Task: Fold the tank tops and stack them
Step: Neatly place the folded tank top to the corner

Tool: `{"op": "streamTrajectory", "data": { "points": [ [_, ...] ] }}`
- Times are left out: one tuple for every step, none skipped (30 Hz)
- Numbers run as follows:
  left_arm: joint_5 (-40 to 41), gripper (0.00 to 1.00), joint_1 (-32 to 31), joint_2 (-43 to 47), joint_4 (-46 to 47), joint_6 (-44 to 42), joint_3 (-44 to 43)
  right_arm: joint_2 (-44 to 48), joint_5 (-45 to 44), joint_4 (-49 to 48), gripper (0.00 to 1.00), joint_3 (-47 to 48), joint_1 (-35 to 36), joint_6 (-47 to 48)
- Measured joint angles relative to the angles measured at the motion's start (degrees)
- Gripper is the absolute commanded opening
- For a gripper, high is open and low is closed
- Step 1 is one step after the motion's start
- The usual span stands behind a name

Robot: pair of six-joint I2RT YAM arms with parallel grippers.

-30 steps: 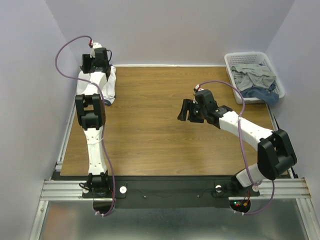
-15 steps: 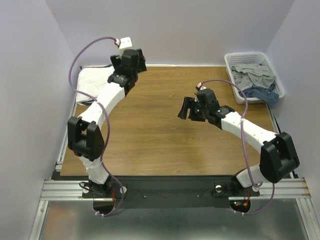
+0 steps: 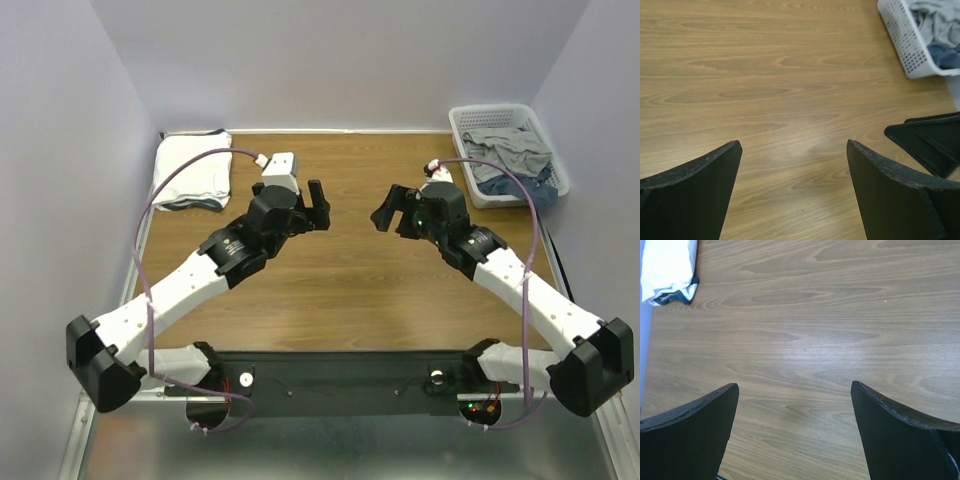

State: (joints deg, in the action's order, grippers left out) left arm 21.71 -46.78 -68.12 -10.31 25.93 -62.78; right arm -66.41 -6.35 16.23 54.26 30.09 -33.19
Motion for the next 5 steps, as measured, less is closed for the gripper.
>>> {"op": "streamTrajectory", "data": {
  "points": [
    [-0.3,0.98,0.0,1.6,0.3,0.2,0.3,0.0,-0.3,0.0,1.00,-0.1,0.0,-0.1],
    [-0.6,0.98,0.1,2.2,0.4,0.2,0.4,0.0,-0.7,0.0,1.00,-0.2,0.0,-0.3],
    [-0.9,0.98,0.3,2.6,0.5,0.2,0.4,0.0,-0.9,0.0,1.00,-0.4,0.0,-0.3],
    [-1.6,0.98,0.4,2.7,0.7,0.1,0.4,0.0,-1.0,0.0,1.00,-0.7,0.0,-0.5],
    [-1.9,0.98,0.4,2.6,0.6,0.1,0.4,0.0,-1.0,0.1,1.00,-0.9,0.0,-0.7]
  ]
}}
